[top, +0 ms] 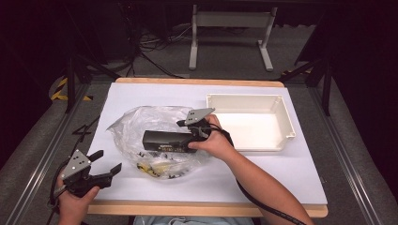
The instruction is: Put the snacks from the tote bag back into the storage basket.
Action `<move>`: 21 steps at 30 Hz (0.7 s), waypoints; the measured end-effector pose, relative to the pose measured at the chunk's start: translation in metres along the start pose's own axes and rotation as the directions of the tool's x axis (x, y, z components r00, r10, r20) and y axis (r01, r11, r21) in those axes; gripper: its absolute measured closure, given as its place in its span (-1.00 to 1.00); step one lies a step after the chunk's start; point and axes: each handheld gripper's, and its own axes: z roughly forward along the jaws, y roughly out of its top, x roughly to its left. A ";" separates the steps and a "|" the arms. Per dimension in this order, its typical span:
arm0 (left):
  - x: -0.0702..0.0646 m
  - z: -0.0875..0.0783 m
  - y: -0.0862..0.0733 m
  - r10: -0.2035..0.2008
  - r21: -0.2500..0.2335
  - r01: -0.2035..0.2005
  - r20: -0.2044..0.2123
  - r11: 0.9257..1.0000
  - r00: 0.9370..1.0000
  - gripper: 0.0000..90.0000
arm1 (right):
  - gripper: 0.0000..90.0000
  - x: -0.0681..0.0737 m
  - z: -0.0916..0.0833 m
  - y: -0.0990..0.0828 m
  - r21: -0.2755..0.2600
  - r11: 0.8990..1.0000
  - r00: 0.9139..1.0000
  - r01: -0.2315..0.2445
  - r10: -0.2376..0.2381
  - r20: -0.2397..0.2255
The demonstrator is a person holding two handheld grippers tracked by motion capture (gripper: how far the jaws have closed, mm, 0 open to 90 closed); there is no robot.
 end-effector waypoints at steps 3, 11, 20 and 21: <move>0.000 0.000 0.000 0.002 -0.001 -0.002 -0.002 1.000 1.000 -0.58 | -0.59 0.000 0.002 -0.001 0.030 1.000 1.000 0.009 -0.010 0.007; 0.000 0.000 0.000 0.004 -0.001 -0.004 -0.003 1.000 1.000 -0.59 | -0.47 -0.001 0.011 -0.004 0.077 0.996 0.999 0.042 -0.041 -0.016; 0.000 0.000 0.000 0.007 -0.006 -0.007 -0.006 1.000 1.000 -0.59 | -0.43 -0.002 0.018 -0.003 0.143 0.989 0.999 0.041 -0.037 -0.024; 0.000 0.000 0.000 0.007 -0.006 -0.007 -0.007 1.000 1.000 -0.60 | -0.43 -0.002 0.018 -0.003 0.151 0.988 0.999 0.042 -0.040 -0.019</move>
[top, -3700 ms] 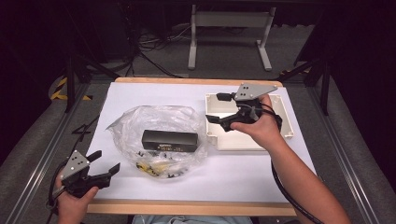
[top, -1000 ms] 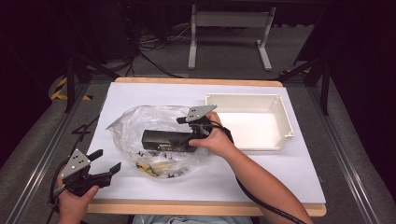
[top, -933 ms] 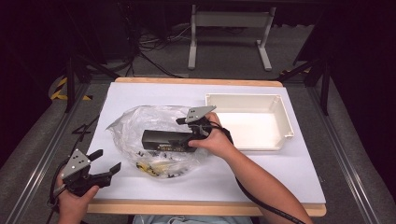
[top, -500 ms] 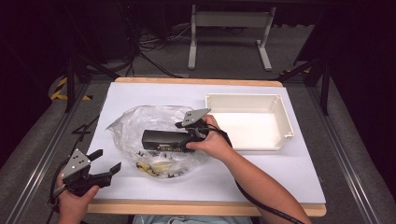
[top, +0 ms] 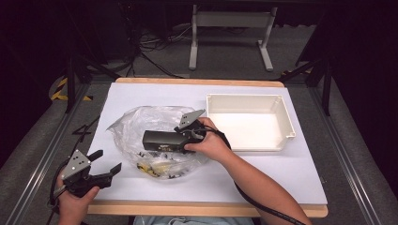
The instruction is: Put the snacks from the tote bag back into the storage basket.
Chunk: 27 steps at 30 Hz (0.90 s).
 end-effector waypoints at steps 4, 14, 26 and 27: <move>0.000 0.000 0.000 0.002 -0.001 -0.002 -0.001 1.000 1.000 -0.60 | -0.40 0.000 0.003 0.001 0.023 1.000 1.000 -0.004 0.004 -0.002; 0.000 0.000 0.000 0.002 0.000 -0.002 0.002 1.000 1.000 -0.60 | -0.17 -0.002 0.005 0.003 0.075 0.997 1.000 0.021 -0.022 0.009; -0.001 0.000 0.000 0.002 -0.002 -0.002 0.003 1.000 1.000 -0.60 | -0.04 -0.002 0.005 0.006 0.084 0.995 0.999 0.052 -0.051 -0.011; -0.001 0.000 0.000 0.002 -0.002 -0.002 0.003 1.000 1.000 -0.60 | -0.04 -0.003 0.005 0.006 0.084 0.995 0.998 0.056 -0.055 -0.013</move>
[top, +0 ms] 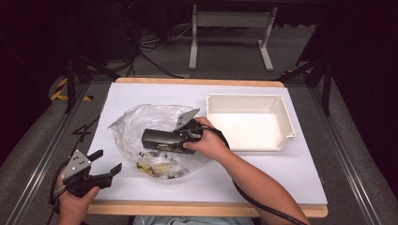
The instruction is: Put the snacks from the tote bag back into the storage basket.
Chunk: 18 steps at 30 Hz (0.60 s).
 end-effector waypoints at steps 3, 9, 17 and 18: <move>0.000 0.000 0.000 0.000 0.000 0.000 0.001 1.000 1.000 -0.60 | -0.04 0.000 0.000 0.001 0.001 1.000 1.000 0.006 -0.006 -0.007; 0.000 0.000 0.000 -0.001 -0.001 0.001 0.000 1.000 1.000 -0.60 | -0.03 0.001 0.000 0.003 -0.003 1.000 1.000 0.018 -0.018 -0.021; 0.000 0.000 0.000 -0.003 -0.001 0.003 0.001 1.000 1.000 -0.60 | -0.03 0.002 -0.007 0.012 -0.024 0.999 0.998 0.043 -0.044 -0.036; 0.000 0.000 0.000 -0.003 -0.001 0.003 0.001 1.000 1.000 -0.60 | -0.03 0.002 -0.007 0.012 -0.024 0.999 0.998 0.043 -0.044 -0.036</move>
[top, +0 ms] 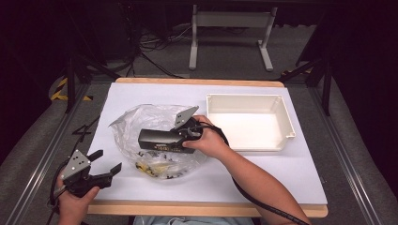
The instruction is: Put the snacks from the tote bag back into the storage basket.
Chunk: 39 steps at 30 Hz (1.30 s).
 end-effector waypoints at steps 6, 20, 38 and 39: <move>0.000 0.000 0.000 0.001 0.000 -0.001 0.001 1.000 1.000 -0.60 | -0.03 -0.001 -0.010 0.011 -0.021 0.999 1.000 0.027 -0.027 0.000; 0.000 0.000 0.000 0.000 0.002 0.000 -0.002 1.000 1.000 -0.60 | -0.03 -0.005 -0.042 0.040 -0.040 0.996 0.997 0.076 -0.076 0.007; 0.000 0.001 0.000 -0.002 0.001 0.002 -0.003 1.000 1.000 -0.60 | -0.04 -0.010 -0.083 0.063 -0.086 0.991 0.994 0.107 -0.107 0.001; 0.000 0.001 0.000 -0.002 -0.001 0.002 -0.003 1.000 1.000 -0.60 | -0.04 -0.011 -0.086 0.063 -0.084 0.991 0.995 0.102 -0.103 -0.001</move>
